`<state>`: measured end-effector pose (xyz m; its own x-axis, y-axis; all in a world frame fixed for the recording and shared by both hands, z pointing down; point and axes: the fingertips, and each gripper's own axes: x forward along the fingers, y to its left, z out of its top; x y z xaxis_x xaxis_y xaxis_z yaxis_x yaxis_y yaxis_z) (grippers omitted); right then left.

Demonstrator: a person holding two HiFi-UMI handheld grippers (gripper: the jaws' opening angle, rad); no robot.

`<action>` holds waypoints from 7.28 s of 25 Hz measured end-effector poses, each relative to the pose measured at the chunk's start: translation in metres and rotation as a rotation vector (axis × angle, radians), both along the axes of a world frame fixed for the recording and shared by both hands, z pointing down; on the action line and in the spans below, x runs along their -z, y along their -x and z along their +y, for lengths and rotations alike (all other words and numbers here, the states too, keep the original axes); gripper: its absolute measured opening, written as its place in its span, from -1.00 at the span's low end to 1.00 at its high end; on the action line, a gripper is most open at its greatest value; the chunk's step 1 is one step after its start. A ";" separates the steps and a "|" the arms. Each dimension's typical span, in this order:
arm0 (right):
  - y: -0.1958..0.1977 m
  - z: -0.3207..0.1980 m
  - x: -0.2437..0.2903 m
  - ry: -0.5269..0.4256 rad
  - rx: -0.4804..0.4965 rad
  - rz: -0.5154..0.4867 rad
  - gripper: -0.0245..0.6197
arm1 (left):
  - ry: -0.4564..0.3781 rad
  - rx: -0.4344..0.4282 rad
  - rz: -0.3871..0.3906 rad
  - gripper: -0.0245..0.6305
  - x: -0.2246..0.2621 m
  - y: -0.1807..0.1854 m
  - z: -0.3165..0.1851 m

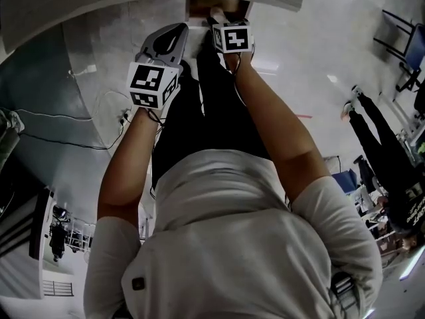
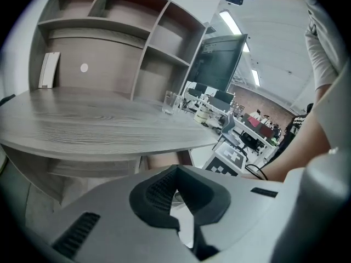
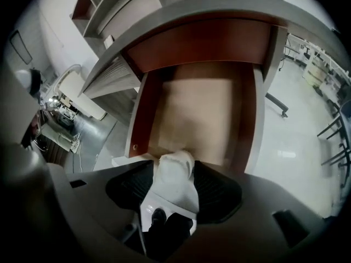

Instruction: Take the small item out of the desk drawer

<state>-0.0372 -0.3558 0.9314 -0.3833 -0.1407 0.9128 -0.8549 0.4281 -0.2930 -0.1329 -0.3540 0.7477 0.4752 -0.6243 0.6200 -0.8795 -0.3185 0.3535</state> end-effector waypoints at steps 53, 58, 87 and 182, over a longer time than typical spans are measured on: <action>0.052 0.065 0.261 -0.326 0.177 -0.152 -0.45 | -0.207 -0.082 -0.025 -0.89 0.165 0.023 0.097; 0.058 0.082 0.324 -0.418 0.188 -0.193 -0.45 | -0.281 -0.080 -0.024 -0.89 0.212 0.032 0.115; 0.045 0.220 0.575 -0.827 0.184 -0.356 -0.44 | -0.578 -0.055 0.015 -0.89 0.420 0.060 0.242; -0.032 0.583 0.625 -0.983 0.190 -0.456 -0.44 | -0.673 -0.080 0.053 -0.89 0.463 -0.014 0.598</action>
